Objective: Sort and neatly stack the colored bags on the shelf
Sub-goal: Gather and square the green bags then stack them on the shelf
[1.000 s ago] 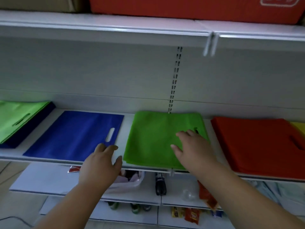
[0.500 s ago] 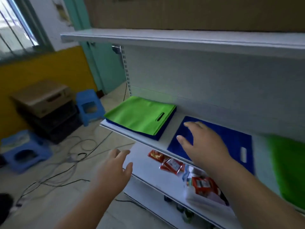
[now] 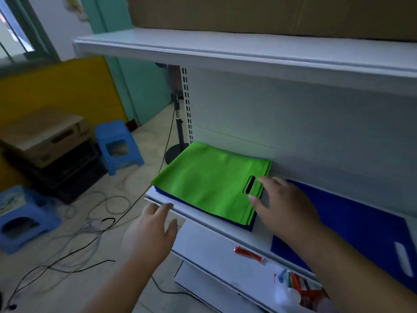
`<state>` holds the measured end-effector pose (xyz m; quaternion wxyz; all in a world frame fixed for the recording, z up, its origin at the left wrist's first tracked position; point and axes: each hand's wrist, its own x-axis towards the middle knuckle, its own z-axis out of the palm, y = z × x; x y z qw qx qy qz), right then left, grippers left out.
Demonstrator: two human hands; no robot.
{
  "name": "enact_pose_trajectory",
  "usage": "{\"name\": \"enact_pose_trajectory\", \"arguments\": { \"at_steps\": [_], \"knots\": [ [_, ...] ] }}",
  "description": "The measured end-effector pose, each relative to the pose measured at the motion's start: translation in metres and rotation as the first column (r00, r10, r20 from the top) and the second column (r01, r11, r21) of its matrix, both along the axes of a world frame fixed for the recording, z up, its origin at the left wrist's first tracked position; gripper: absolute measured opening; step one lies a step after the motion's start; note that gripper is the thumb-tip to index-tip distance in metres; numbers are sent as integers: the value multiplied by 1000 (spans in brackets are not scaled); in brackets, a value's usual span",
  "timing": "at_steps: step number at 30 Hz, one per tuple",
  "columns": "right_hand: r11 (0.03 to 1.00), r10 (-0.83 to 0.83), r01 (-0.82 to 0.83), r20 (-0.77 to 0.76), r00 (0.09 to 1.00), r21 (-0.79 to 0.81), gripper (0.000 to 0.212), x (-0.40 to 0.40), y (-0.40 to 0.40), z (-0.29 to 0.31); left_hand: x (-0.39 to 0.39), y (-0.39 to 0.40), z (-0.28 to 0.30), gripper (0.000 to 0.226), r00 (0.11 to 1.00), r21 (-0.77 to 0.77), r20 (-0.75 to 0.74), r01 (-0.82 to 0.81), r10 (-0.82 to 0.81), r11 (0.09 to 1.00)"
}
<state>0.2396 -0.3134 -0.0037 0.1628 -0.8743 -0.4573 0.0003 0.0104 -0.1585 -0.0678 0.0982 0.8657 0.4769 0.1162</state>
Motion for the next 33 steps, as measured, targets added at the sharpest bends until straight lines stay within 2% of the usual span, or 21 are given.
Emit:
{"name": "enact_pose_trajectory", "arguments": {
  "at_steps": [6, 11, 16, 20, 24, 27, 30, 33],
  "knots": [
    [986, -161, 159, -48, 986, -42, 48, -24, 22, -40, 9, 75, -7, 43, 998, -47, -48, 30, -32, 998],
    [955, -268, 268, 21, 963, -129, 45, -49, 34, -62, 13, 121, -9, 38, 991, -72, -87, 96, -102, 993],
    [952, -220, 258, 220, 950, -166, 33, -53, 34, -75, 17, 144, -13, 29, 990, -107, 8, 138, -138, 985],
    [968, -169, 214, 285, 944, -135, 41, -62, 30, -75, 11, 147, -8, 22, 989, -65, 75, 129, -124, 990],
    [951, -291, 303, 165, 942, -55, 31, -71, 22, -71, -2, 148, 0, 12, 990, -85, 112, 94, -84, 992],
    [889, -457, 457, 4, 889, -39, 38, -79, 22, -64, -9, 148, -2, 9, 985, -239, 165, 96, -57, 966],
    [847, -522, 529, -263, 812, -50, 47, -80, 27, -64, -11, 147, -7, 12, 981, -420, 180, 141, -70, 896],
    [835, -478, 550, -512, 714, -14, 52, -76, 35, -67, -15, 148, -12, 20, 978, -478, 190, 164, -81, 863]
  ]
}}
